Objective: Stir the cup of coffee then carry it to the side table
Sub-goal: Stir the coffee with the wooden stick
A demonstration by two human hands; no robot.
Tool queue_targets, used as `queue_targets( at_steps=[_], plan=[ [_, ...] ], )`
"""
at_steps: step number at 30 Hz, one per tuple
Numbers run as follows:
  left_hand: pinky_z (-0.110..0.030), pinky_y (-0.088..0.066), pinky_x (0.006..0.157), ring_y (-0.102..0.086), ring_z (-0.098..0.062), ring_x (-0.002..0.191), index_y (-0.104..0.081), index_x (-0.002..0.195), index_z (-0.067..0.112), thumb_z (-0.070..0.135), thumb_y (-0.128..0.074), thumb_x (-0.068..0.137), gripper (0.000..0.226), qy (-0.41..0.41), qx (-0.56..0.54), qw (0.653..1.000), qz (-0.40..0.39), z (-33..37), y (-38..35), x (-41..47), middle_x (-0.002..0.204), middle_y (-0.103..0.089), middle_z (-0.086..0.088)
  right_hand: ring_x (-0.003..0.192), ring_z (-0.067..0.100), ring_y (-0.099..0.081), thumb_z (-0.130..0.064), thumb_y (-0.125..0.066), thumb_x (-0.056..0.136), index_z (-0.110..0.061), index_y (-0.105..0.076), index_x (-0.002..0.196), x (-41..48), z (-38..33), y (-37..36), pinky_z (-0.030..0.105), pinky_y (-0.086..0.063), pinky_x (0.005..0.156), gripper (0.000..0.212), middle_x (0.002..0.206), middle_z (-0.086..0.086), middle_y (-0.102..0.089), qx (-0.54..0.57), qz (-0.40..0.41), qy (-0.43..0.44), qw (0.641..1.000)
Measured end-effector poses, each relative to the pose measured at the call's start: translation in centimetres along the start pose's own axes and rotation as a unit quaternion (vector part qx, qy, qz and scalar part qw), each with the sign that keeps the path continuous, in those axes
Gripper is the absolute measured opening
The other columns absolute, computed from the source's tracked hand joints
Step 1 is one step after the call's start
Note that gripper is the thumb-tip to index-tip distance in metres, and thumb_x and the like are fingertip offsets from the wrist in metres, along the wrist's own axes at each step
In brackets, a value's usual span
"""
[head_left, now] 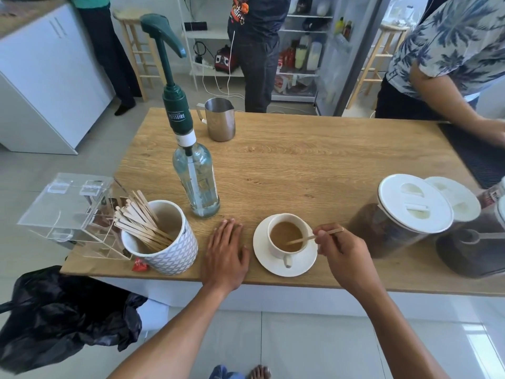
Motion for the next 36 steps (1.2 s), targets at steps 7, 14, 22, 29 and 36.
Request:
queue_targets(
  at_steps=[7, 14, 22, 29, 36],
  plan=[
    [-0.044, -0.025, 0.119, -0.025, -0.021, 0.147, -0.046, 0.143, 0.016, 0.036, -0.04, 0.094, 0.053, -0.003, -0.009, 1.0, 0.002, -0.1, -0.1, 0.0, 0.155, -0.039, -0.004, 0.067, -0.001, -0.065, -0.016, -0.053, 0.099, -0.02, -0.067, 0.092, 1.0, -0.8, -0.6, 0.012, -0.047, 0.062, 0.017, 0.085, -0.007, -0.07, -0.019, -0.003, 0.022, 1.0],
    [-0.044, -0.025, 0.119, -0.026, -0.021, 0.147, -0.047, 0.142, 0.016, 0.037, -0.04, 0.094, 0.053, 0.0, -0.006, 1.0, 0.001, -0.1, -0.1, 0.0, 0.154, -0.04, -0.004, 0.066, 0.004, -0.062, -0.014, -0.049, 0.1, -0.017, -0.065, 0.087, 0.6, 0.1, 0.7, 0.015, -0.045, 0.06, 0.02, 0.072, -0.004, -0.065, -0.035, 0.018, 0.01, 0.999],
    [-0.043, -0.024, 0.119, -0.025, -0.02, 0.147, -0.046, 0.143, 0.016, 0.036, -0.041, 0.094, 0.053, -0.005, 0.0, 1.0, 0.002, 0.0, -0.2, -0.1, 0.154, -0.039, -0.004, 0.078, 0.005, -0.064, -0.019, -0.05, 0.1, -0.022, -0.065, 0.092, 1.2, -1.7, -1.8, 0.026, -0.05, 0.072, 0.017, 0.089, -0.013, -0.067, -0.06, -0.039, 0.078, 0.994],
    [-0.043, -0.024, 0.119, -0.025, -0.019, 0.147, -0.046, 0.143, 0.016, 0.037, -0.038, 0.095, 0.053, -0.002, 0.004, 1.0, -0.002, -0.1, -0.3, 0.0, 0.155, -0.039, -0.003, 0.079, 0.016, -0.062, -0.022, -0.047, 0.101, -0.015, -0.063, 0.091, 2.0, -1.2, 0.3, 0.04, -0.051, 0.077, 0.021, 0.089, -0.004, -0.066, -0.107, -0.032, 0.082, 0.99],
    [-0.042, -0.024, 0.119, -0.024, -0.019, 0.147, -0.046, 0.143, 0.016, 0.037, -0.039, 0.094, 0.053, -0.001, -0.003, 1.0, -0.005, 0.0, -0.3, -0.1, 0.155, -0.038, -0.003, 0.078, 0.0, -0.061, -0.018, -0.051, 0.1, -0.026, -0.066, 0.089, 1.6, -2.1, -1.6, 0.022, -0.048, 0.073, 0.02, 0.089, -0.017, -0.065, -0.096, -0.084, 0.116, 0.985]
  ],
)
Point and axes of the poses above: each hand's wrist, its own x-axis towards the middle knuckle, its own y-axis out of the back of the hand, z = x × y, the point moved 5 cm from there along x, towards the middle knuckle
